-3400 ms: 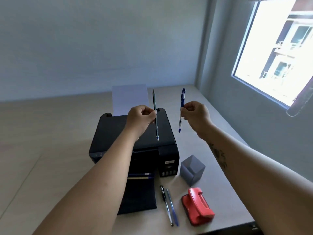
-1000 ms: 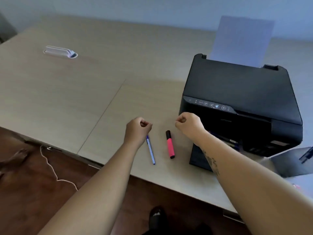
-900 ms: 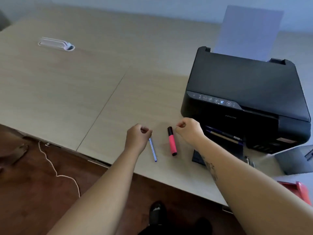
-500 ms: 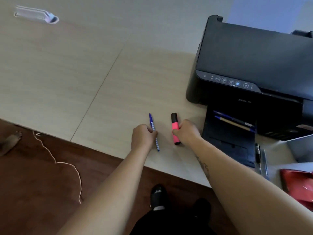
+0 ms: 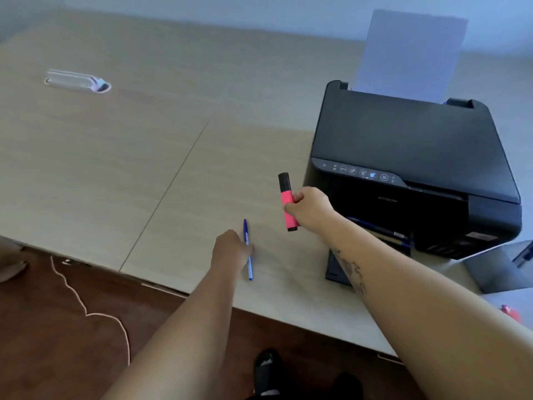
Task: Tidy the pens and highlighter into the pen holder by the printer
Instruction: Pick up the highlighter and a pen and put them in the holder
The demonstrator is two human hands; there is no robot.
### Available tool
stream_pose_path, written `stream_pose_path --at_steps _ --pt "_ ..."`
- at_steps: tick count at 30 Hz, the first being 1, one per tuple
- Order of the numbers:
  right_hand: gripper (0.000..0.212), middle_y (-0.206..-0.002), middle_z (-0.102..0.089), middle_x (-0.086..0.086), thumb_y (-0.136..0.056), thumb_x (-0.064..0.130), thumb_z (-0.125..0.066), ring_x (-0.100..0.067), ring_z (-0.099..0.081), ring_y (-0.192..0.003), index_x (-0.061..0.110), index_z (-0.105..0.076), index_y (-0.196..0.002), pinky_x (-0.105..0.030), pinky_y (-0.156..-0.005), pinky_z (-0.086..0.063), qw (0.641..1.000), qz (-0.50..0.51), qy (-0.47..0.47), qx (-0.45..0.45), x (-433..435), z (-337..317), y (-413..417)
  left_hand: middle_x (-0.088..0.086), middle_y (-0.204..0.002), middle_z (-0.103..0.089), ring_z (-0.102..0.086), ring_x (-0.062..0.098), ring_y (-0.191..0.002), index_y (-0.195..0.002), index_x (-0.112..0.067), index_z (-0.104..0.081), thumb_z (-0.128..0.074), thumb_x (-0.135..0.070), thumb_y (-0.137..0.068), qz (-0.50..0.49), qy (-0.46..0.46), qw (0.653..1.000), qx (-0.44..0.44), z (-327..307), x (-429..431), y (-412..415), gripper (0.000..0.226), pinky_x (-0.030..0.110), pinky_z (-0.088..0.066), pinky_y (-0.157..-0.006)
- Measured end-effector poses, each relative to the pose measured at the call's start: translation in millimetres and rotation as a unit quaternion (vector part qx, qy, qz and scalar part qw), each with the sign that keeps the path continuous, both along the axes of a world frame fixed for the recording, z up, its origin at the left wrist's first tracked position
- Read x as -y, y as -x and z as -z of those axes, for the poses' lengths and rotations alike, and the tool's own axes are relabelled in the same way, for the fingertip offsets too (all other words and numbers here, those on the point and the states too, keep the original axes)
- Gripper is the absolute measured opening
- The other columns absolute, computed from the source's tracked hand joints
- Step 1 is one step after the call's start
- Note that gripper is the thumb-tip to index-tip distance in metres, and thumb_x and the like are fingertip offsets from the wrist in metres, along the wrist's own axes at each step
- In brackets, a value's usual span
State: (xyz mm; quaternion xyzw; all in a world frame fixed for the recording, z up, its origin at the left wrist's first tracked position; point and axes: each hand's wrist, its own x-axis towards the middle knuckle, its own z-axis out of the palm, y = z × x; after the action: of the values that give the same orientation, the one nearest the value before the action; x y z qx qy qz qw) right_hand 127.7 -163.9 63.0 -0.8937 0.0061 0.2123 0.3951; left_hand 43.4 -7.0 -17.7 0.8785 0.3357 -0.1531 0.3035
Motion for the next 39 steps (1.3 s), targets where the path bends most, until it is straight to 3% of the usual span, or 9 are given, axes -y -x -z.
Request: stream_pose_path --at_steps 6,8,11,13,17,20,30,34,39 --pt "0.015 -0.091 -0.062 -0.011 -0.083 0.013 -0.063 -0.026 -0.060 -0.080 0.006 -0.066 -0.095 -0.047 -0.081 -0.059 0.997 0.030 -0.069 -0.009 1.4 1.9 -4.4 0.003 -0.063 -0.044 -0.049 0.025 -0.060 -0.062 -0.011 -0.037 -0.061 -0.010 -0.080 -0.021 0.001 1.000 -0.007 8.6 -3.5 3.6 0.030 0.027 -0.029 -0.043" --pt "0.010 -0.091 -0.061 -0.010 -0.083 0.014 -0.064 -0.030 -0.064 -0.084 0.010 -0.064 -0.092 -0.048 -0.081 -0.059 0.995 0.030 -0.092 -0.008 3.6 -3.7 -6.2 0.006 -0.062 -0.050 -0.058 0.027 -0.058 -0.060 -0.008 -0.041 -0.063 -0.012 -0.076 -0.018 0.039 0.999 -0.002 -0.1 -7.4 1.3 0.027 0.026 -0.041 -0.049" --pt "0.014 -0.093 -0.064 -0.008 -0.083 0.017 -0.067 -0.032 -0.069 -0.091 0.013 -0.064 -0.096 -0.047 -0.078 -0.060 0.989 0.029 -0.143 0.003 10.2 -25.8 -12.6 0.012 -0.067 -0.061 -0.070 0.028 -0.063 -0.064 0.002 -0.060 -0.065 -0.010 -0.074 -0.006 0.122 0.988 0.093 -36.3 -12.5 -13.6 0.016 0.036 -0.061 -0.072" --pt "0.018 -0.095 -0.067 -0.009 -0.084 0.019 -0.068 -0.031 -0.069 -0.085 0.013 -0.063 -0.100 -0.042 -0.071 -0.060 0.985 0.023 -0.169 0.016 16.4 -45.5 -18.3 0.012 -0.071 -0.061 -0.067 0.023 -0.063 -0.071 0.001 -0.064 -0.065 -0.008 -0.077 -0.009 0.156 0.973 0.172 -75.6 -12.5 -31.3 0.012 0.032 -0.060 -0.070" --pt "0.015 -0.093 -0.069 -0.007 -0.084 0.018 -0.070 -0.034 -0.069 -0.097 0.014 -0.063 -0.097 -0.052 -0.085 -0.058 0.968 0.058 -0.241 0.048 42.0 -79.4 -27.7 0.009 -0.080 -0.069 -0.068 0.021 -0.067 -0.092 0.003 -0.066 -0.066 -0.012 -0.086 0.015 0.228 0.935 0.272 -151.2 7.3 -62.4 0.016 0.032 -0.060 -0.074" --pt "0.018 -0.095 -0.070 -0.007 -0.086 0.018 -0.070 -0.029 -0.071 -0.096 0.012 -0.062 -0.101 -0.047 -0.083 -0.060 0.955 0.104 -0.273 0.056 78.6 -97.0 -32.5 0.009 -0.078 -0.068 -0.068 0.020 -0.067 -0.087 -0.004 -0.065 -0.067 -0.012 -0.087 0.056 0.271 0.912 0.304 -176.7 45.6 -77.5 0.008 0.030 -0.060 -0.072" --pt "0.015 -0.092 -0.070 -0.009 -0.078 0.026 -0.074 -0.034 -0.071 -0.095 0.022 -0.062 -0.086 -0.053 -0.084 -0.058 0.939 0.225 -0.234 0.111 266.9 -101.3 -22.3 0.009 -0.084 -0.072 -0.071 0.022 -0.073 -0.087 -0.008 -0.068 -0.071 -0.015 -0.086 0.174 0.346 0.883 0.267 -182.2 220.4 -108.2 0.007 0.035 -0.060 -0.076" --pt "0.018 -0.105 -0.068 -0.022 -0.083 0.017 -0.069 -0.033 -0.070 -0.091 0.009 -0.060 -0.096 -0.052 -0.085 -0.058 0.923 0.275 -0.244 0.111 335.9 -100.8 -4.5 0.010 -0.082 -0.073 -0.071 0.021 -0.072 -0.083 -0.009 -0.067 -0.071 -0.011 -0.085 0.210 0.380 0.863 0.258 -186.9 286.6 -112.9 0.006 0.037 -0.061 -0.075" --pt "0.028 -0.107 -0.055 -0.018 -0.087 0.000 -0.060 -0.034 -0.066 -0.095 0.010 -0.047 -0.110 -0.043 -0.084 -0.059 0.915 0.319 -0.222 0.108 400.3 -91.7 18.6 0.022 -0.093 -0.073 -0.073 0.031 -0.084 -0.083 -0.009 -0.063 -0.073 -0.008 -0.082 0.251 0.387 0.851 0.251 -174.8 362.6 -105.0 0.010 0.044 -0.061 -0.081"
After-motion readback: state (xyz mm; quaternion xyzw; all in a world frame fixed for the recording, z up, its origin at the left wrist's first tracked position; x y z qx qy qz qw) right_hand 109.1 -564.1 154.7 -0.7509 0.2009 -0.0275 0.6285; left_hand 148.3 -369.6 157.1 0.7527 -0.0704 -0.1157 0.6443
